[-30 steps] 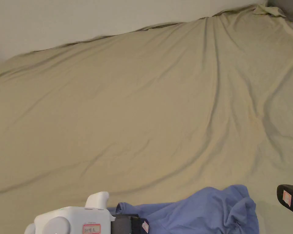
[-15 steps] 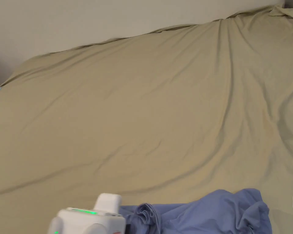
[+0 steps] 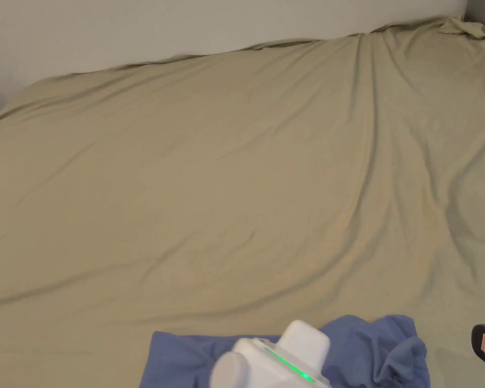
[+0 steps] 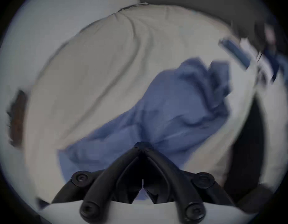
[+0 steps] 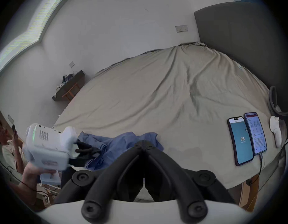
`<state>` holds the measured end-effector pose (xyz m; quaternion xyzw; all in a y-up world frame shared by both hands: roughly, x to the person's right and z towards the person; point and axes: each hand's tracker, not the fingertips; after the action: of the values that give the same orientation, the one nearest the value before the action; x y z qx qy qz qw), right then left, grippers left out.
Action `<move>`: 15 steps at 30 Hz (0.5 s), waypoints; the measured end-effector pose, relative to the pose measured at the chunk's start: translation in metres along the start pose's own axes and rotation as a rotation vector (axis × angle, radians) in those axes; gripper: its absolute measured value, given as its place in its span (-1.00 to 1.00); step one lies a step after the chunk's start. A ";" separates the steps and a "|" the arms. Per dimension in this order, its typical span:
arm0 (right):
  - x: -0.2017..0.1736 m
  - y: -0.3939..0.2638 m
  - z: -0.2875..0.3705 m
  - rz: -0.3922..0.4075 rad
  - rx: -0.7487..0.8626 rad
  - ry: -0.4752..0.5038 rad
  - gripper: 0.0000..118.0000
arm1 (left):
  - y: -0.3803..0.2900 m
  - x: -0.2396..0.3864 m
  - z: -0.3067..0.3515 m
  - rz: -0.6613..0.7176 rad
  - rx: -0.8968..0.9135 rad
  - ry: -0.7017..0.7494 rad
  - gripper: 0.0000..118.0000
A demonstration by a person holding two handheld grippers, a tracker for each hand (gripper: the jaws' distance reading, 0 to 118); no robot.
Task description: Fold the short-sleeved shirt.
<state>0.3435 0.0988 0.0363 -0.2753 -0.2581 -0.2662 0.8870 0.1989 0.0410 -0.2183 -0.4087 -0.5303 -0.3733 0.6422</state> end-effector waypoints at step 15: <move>-0.029 -0.004 -0.015 0.019 -0.037 0.074 -0.96 | -0.189 -0.267 0.059 0.856 0.243 -0.544 0.80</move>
<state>0.3241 0.0959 0.0095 -0.2842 -0.2175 -0.2723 0.8932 -0.0380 0.0344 -0.4516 -0.5936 -0.5029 0.1067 0.6191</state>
